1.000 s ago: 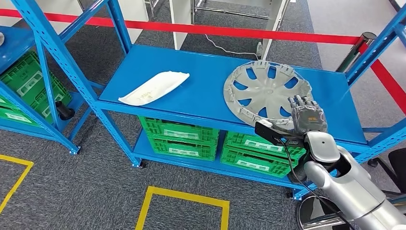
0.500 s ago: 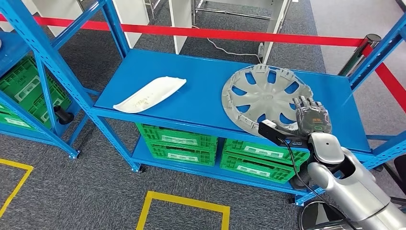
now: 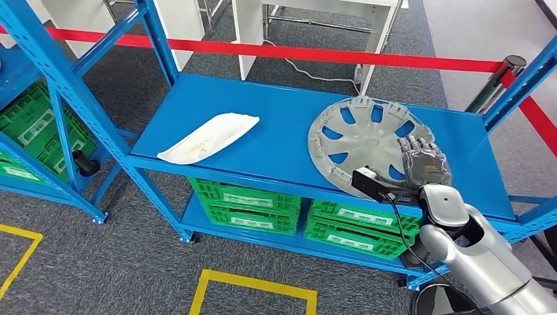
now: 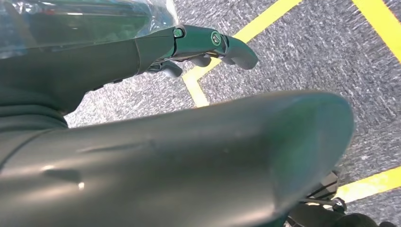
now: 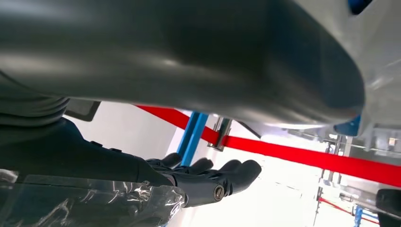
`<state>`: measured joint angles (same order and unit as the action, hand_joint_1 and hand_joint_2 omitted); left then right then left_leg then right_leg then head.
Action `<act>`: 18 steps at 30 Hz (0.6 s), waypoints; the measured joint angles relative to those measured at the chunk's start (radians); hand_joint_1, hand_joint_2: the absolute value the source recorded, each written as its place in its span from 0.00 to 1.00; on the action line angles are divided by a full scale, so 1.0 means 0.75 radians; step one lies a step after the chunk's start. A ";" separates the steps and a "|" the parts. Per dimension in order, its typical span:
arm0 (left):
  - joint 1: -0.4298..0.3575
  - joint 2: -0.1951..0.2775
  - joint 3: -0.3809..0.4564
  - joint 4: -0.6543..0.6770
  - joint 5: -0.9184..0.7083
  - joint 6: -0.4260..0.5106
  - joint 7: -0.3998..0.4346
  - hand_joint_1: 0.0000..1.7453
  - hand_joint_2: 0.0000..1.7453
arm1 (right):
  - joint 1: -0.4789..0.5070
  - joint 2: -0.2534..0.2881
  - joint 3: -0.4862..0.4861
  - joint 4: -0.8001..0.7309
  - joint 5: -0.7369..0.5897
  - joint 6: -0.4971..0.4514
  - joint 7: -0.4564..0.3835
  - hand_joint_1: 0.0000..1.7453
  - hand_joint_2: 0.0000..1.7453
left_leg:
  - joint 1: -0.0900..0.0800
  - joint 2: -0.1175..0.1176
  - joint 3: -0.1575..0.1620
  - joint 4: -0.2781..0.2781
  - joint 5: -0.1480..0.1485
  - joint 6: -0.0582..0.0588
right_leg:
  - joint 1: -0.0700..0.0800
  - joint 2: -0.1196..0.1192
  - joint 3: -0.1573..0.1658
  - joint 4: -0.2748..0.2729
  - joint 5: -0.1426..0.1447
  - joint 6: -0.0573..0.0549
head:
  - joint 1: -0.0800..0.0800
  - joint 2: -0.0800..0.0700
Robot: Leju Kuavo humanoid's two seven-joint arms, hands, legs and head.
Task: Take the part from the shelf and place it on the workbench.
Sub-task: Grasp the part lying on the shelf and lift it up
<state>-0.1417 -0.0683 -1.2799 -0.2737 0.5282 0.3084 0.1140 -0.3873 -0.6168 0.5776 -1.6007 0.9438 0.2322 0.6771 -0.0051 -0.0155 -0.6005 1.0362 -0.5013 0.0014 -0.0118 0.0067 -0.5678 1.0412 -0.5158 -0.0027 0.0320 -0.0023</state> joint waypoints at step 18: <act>-0.002 -0.001 0.009 0.000 -0.019 -0.004 0.003 0.00 0.00 | 0.028 0.009 -0.024 0.025 -0.141 0.045 0.000 0.00 0.00 | 0.000 -0.001 0.005 -0.001 -0.006 0.010 | 0.003 0.000 0.011 -0.024 0.006 0.017 | 0.001 0.000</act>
<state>-0.1429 -0.0687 -1.2735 -0.2735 0.5143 0.3056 0.1163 -0.3666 -0.6100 0.5596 -1.5823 0.8382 0.2660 0.6771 -0.0048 -0.0161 -0.5968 1.0353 -0.5059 0.0090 -0.0098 0.0067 -0.5594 1.0233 -0.5110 0.0099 0.0328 -0.0023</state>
